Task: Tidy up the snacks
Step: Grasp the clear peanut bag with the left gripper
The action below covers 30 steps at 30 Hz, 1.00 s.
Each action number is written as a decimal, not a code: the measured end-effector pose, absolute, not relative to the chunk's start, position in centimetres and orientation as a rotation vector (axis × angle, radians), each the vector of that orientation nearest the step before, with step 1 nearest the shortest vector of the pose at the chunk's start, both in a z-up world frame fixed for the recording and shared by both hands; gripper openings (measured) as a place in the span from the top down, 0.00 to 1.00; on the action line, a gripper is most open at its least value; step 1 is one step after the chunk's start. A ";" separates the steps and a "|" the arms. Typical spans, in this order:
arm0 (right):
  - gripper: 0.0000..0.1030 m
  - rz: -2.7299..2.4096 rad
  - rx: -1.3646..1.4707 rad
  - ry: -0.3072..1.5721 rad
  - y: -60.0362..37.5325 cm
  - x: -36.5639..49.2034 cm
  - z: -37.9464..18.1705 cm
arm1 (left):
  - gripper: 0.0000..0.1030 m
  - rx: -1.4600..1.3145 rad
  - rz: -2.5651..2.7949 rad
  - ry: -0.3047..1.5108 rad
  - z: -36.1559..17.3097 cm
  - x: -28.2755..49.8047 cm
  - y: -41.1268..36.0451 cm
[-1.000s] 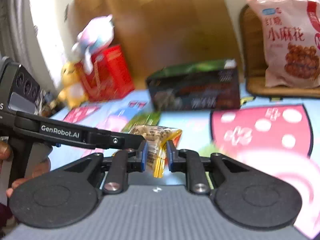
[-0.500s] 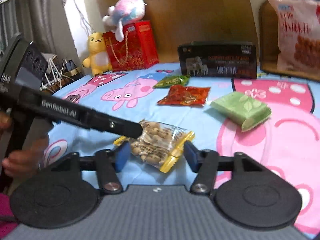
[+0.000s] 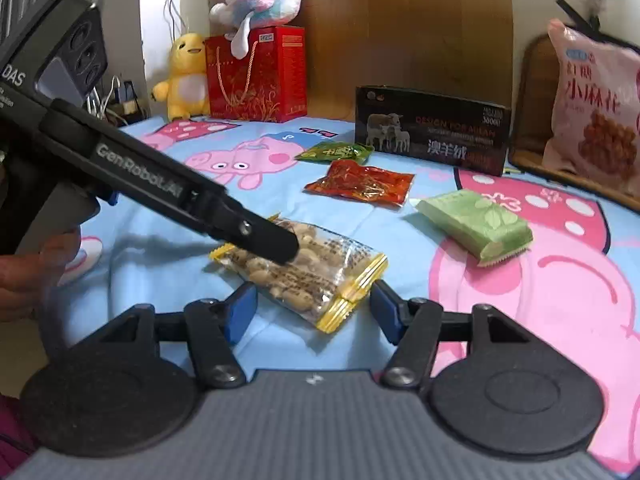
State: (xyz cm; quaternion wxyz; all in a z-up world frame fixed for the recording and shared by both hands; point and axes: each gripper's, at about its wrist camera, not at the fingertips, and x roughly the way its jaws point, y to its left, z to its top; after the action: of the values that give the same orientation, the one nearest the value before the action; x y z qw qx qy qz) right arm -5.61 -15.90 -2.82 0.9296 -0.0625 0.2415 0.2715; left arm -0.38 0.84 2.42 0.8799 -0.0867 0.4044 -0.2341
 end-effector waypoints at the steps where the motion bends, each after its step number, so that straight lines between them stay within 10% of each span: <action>1: 0.44 0.561 -0.133 0.490 -15.8 -5.9 -2.8 | 0.55 -0.171 -0.501 0.847 2.4 -0.5 0.6; 6: 0.61 0.569 -0.138 0.480 -15.7 -6.6 -2.8 | 0.62 -0.171 -0.506 0.848 2.4 -1.4 0.8; 30: 0.66 0.573 -0.148 0.484 -14.9 -7.5 -2.0 | 0.63 -0.151 -0.561 0.820 4.0 -2.5 1.1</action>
State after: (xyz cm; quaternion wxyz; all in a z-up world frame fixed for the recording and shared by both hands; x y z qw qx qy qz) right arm -7.46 -14.87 -2.01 0.9279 -0.0721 0.2360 0.2795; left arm -2.47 1.07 3.96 0.8765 -0.0724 0.3928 -0.2688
